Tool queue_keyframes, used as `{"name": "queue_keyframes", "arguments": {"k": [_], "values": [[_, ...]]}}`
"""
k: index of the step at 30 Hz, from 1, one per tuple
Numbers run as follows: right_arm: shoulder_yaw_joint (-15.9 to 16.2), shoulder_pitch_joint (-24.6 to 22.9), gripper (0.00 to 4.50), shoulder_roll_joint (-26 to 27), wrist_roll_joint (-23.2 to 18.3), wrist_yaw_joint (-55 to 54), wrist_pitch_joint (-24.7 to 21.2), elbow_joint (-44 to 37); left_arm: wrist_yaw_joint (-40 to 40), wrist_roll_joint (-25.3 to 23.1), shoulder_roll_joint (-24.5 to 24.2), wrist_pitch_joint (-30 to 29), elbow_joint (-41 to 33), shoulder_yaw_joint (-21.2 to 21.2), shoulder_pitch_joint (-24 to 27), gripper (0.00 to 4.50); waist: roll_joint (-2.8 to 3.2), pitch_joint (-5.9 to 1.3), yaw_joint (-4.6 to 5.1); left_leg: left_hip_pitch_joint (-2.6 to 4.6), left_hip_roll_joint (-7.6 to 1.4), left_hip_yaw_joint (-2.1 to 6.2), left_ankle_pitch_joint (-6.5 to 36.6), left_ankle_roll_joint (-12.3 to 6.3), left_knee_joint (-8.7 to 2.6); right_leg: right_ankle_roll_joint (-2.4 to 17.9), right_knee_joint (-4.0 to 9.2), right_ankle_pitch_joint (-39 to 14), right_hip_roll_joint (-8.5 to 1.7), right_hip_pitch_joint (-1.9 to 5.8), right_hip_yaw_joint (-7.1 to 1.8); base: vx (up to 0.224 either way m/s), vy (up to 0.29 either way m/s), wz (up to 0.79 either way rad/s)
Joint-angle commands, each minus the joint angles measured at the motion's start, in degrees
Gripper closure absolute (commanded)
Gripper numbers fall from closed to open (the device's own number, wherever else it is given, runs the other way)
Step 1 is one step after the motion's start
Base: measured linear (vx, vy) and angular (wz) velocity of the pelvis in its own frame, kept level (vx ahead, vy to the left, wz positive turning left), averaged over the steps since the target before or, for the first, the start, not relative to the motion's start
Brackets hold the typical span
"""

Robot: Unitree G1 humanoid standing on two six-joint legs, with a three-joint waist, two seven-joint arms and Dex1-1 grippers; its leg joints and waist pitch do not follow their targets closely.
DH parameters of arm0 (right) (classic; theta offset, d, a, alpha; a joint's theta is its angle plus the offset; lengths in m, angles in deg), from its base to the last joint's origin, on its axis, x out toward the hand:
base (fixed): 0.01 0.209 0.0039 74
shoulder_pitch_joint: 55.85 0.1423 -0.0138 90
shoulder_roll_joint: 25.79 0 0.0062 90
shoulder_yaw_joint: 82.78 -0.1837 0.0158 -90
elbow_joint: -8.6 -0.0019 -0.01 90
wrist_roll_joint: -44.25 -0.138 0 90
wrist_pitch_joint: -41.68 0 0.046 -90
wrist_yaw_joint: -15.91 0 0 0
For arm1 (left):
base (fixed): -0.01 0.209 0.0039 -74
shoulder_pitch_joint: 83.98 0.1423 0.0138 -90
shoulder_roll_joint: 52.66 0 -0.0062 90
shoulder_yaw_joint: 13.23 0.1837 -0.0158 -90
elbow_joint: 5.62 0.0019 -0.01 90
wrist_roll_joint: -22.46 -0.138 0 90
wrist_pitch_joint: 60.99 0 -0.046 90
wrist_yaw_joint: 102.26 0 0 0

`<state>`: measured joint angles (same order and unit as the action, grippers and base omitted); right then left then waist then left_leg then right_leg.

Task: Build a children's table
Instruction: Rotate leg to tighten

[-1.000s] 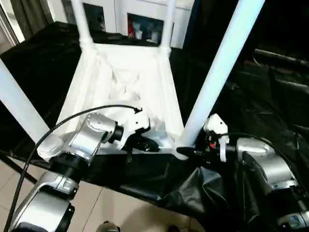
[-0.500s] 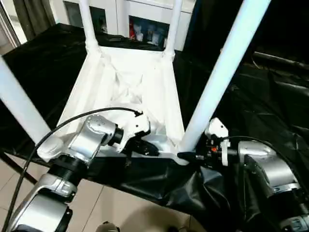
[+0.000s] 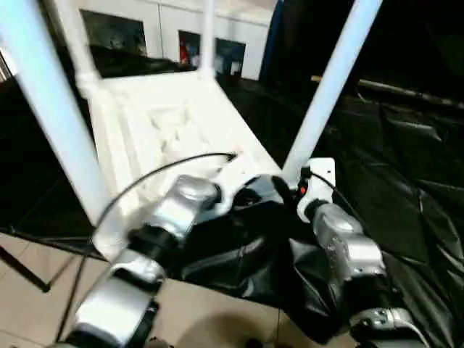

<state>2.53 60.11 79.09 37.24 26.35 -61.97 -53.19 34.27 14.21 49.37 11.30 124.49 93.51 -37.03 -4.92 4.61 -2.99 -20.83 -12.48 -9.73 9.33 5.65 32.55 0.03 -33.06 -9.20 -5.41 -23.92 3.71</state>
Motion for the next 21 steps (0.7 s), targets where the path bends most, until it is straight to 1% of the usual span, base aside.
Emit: {"name": "queue_keyframes", "arguments": {"k": [1,2,3,4,5,6,7,8,9,10,11,13,15,16,17,18,19,20,21], "values": [[4.04,-0.25,1.83,2.79,0.64,2.35,0.57,-0.51,1.19,-0.46,2.78,0.06,1.75,2.52,0.07,4.5,0.42,-3.49,-0.05,0.67,0.04,-0.3,20.26,-0.67,-4.13,5.9,4.67,-23.31,-1.74,1.91,-1.45,0.0,0.0,0.0],[4.78,-0.48,1.83,3.57,0.0,4.62,1.59,-1.19,1.05,-0.48,2.98,0.47,1.77,2.76,0.09,4.5,0.46,-3.4,-0.11,0.42,0.06,-0.3,20.01,-0.98,-4.22,6.19,4.56,-23.19,-1.82,2.12,-1.53,0.0,0.0,0.0],[5.03,-0.62,1.49,3.97,-0.55,5.96,2.05,-1.66,0.85,-0.45,2.97,0.74,1.76,2.84,0.11,4.5,0.48,-3.44,-0.19,0.29,0.02,-0.27,19.45,-1.06,-4.26,6.24,4.47,-22.86,-1.87,2.26,-1.54,0.0,0.0,0.0],[5.08,-0.62,1.28,4.19,-0.9,6.5,2.35,-1.91,0.83,-0.45,2.83,0.92,1.77,2.76,0.13,4.5,0.42,-3.39,-0.21,0.42,0.0,-0.32,19.6,-1.15,-4.25,6.32,4.52,-22.97,-1.84,2.13,-1.57,0.0,0.0,0.0],[5.16,-0.51,1.14,4.28,-1.24,6.68,2.48,-1.89,0.93,-0.46,2.74,1.16,1.97,2.63,0.08,4.5,0.46,-3.4,-0.24,0.42,-0.01,-0.3,19.66,-1.15,-4.26,6.39,4.5,-23.01,-1.89,2.16,-1.58,0.0,0.0,0.0],[5.27,-0.45,1.11,4.12,-1.39,6.88,2.69,-1.99,0.67,-0.41,2.49,1.46,2.0,2.55,0.1,4.5,0.3,-3.35,-0.2,0.31,0.03,-0.32,19.79,-1.21,-4.28,6.26,4.56,-23.52,-1.85,2.23,-1.56,0.0,0.0,0.0],[5.34,-0.42,1.04,4.01,-1.49,7.04,2.85,-2.03,0.5,-0.39,2.33,1.67,2.03,2.5,0.13,4.5,0.43,-3.3,-0.25,0.35,0.0,-0.27,20.03,-1.21,-4.32,6.08,4.66,-24.42,-1.95,2.19,-1.55,0.0,0.0,0.0],[5.57,-0.36,0.91,3.38,-1.19,7.54,3.19,-2.18,0.25,-0.4,2.03,1.94,2.09,2.27,0.15,4.5,0.43,-3.27,-0.21,0.35,0.0,-0.26,20.15,-1.2,-4.33,5.97,4.72,-24.77,-1.96,2.15,-1.55,0.0,0.0,0.0],[5.86,-0.39,0.78,2.18,-1.18,9.45,3.7,-2.66,-0.61,-0.17,1.5,2.44,2.01,1.93,0.21,4.5,0.22,-3.23,-0.2,0.33,0.03,-0.26,20.43,-1.24,-4.34,5.66,4.87,-25.69,-1.98,2.13,-1.51,0.0,0.0,0.0],[5.9,-0.46,0.78,1.02,-1.75,11.65,3.62,-3.31,-1.23,0.05,0.97,2.75,1.94,1.63,0.22,4.5,0.26,-3.23,-0.2,0.13,0.01,-0.18,20.12,-1.35,-4.4,5.48,4.83,-25.9,-2.03,2.3,-1.5,0.0,0.0,0.0],[5.87,-0.52,0.78,0.55,-2.11,12.61,3.41,-3.65,-1.48,0.14,0.75,2.89,1.89,1.53,0.22,4.5,0.3,-3.23,-0.18,0.11,-0.01,-0.17,19.97,-1.39,-4.41,5.46,4.83,-25.87,-2.04,2.31,-1.5,0.0,0.0,0.0],[6.22,-0.71,0.78,-1.5,-2.82,16.08,2.94,-4.66,-3.29,0.67,-0.12,3.62,1.53,1.45,0.37,4.5,0.15,-3.17,-0.21,0.05,0.01,-0.26,19.25,-1.86,-4.36,5.48,4.92,-25.79,-2.06,2.33,-1.55,0.0,0.0,0.0],[6.93,-1.02,0.78,-3.88,-3.26,19.93,2.26,-5.68,-5.77,1.19,-1.14,4.29,0.71,1.65,0.79,4.5,0.16,-3.22,-0.26,-0.12,-0.07,-0.26,18.05,-2.22,-4.37,5.78,4.75,-24.82,-2.07,2.52,-1.58,0.0,0.0,0.0],[7.25,-1.17,0.78,-4.92,-3.43,21.57,1.98,-6.15,-6.85,1.47,-1.58,4.41,0.31,1.69,0.99,4.5,0.22,-3.27,-0.25,-0.15,-0.08,-0.27,17.39,-2.4,-4.37,6.37,4.61,-23.93,-2.08,2.57,-1.61,0.0,0.0,0.0],[7.97,-1.57,0.78,-7.32,-3.85,25.39,1.3,-7.31,-9.26,2.2,-2.6,3.96,-0.72,1.68,1.45,4.5,0.24,-3.34,-0.3,-0.2,-0.14,-0.26,16.94,-2.51,-4.33,6.75,4.48,-23.17,-2.11,2.72,-1.61,0.0,0.0,0.0],[8.62,-1.99,0.78,-9.53,-4.22,28.84,0.73,-8.43,-11.23,2.61,-3.62,4.76,-1.44,1.8,1.88,4.5,0.25,-3.4,-0.39,-0.3,-0.22,-0.39,15.6,-2.96,-4.21,7.59,4.2,-20.69,-2.08,2.83,-1.72,0.0,0.0,0.0],[8.64,-2.01,0.78,-9.6,-4.23,28.95,0.71,-8.47,-11.29,2.62,-3.65,4.79,-1.46,1.81,1.89,4.5,0.28,-3.41,-0.44,-0.27,-0.31,-0.5,14.94,-3.41,-4.13,8.4,4.07,-18.93,-2.01,2.79,-1.76,0.0,0.0,0.0],[9.16,-2.73,0.78,-12.65,-5.17,34.18,-0.01,-10.25,-13.73,3.1,-5.13,4.92,-2.47,1.86,2.53,4.5,0.26,-3.35,-0.48,-0.17,-0.32,-0.55,14.83,-3.59,-4.13,8.69,4.1,-18.67,-1.96,2.78,-1.75,0.0,0.0,0.0],[9.26,-2.95,0.78,-13.54,-5.43,35.88,-0.21,-10.79,-14.47,3.22,-5.57,5.02,-2.76,1.86,2.74,4.5,0.16,-3.51,-0.62,-0.14,-0.42,-0.62,13.91,-4.0,-3.94,9.53,3.74,-16.93,-1.99,2.98,-1.8,0.0,0.0,0.0]]}}
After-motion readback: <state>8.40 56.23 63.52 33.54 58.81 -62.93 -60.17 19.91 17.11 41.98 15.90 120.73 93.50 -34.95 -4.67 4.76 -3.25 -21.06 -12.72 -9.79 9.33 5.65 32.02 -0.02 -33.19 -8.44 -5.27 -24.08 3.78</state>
